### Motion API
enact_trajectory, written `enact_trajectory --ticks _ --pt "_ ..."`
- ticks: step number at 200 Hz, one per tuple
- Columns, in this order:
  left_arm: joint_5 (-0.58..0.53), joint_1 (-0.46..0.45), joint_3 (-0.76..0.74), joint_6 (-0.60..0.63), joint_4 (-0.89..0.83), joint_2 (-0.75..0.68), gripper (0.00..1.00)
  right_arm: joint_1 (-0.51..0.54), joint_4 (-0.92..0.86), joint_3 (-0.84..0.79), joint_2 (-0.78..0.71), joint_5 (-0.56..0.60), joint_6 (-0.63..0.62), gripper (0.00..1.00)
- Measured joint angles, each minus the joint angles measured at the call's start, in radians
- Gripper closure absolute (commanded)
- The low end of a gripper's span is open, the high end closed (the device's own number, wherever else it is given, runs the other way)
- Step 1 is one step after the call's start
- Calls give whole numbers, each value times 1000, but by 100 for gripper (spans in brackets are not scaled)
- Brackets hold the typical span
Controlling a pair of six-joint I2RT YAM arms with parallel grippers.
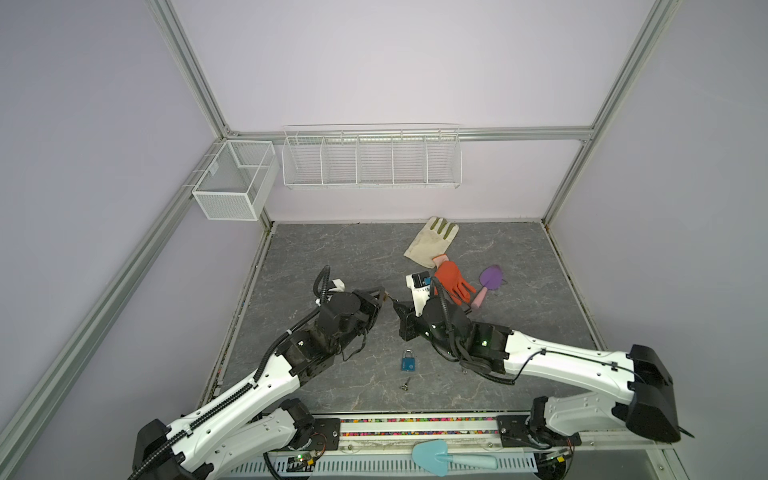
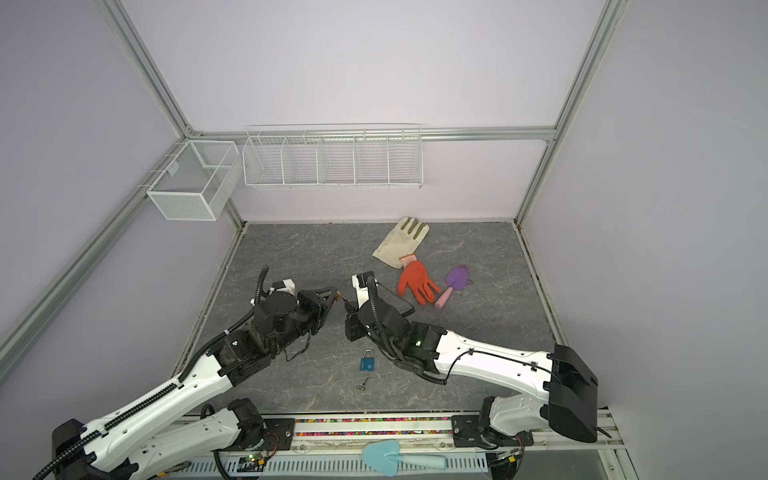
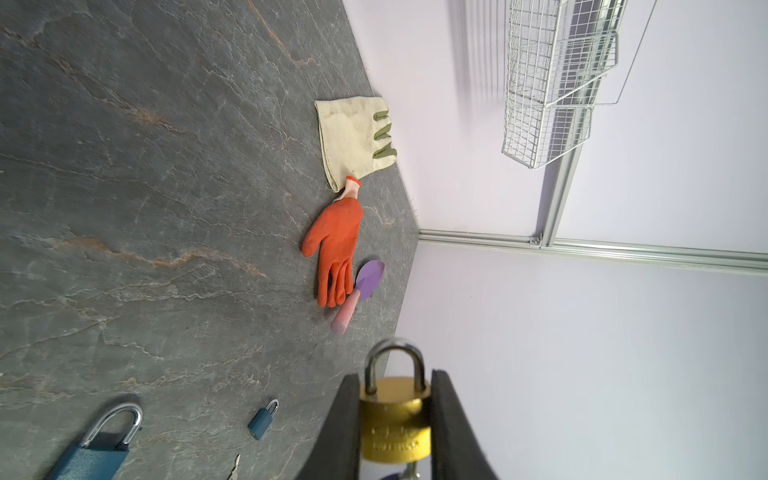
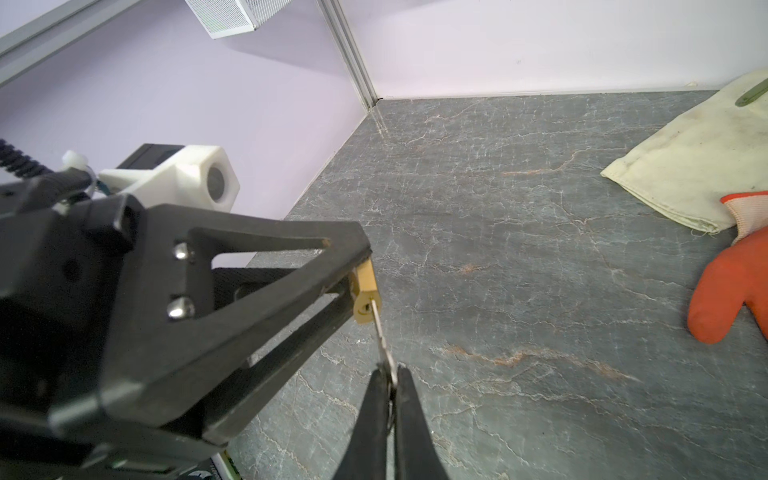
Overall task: Unlock with the key
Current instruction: 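Push the silver key with the right gripper into the padlock's keyhole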
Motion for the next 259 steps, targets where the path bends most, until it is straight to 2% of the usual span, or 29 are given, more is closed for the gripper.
enact_trajectory --ticks 259 --pt "-8 0 0 -1 4 8 100 18 -38 42 14 48 -32 94"
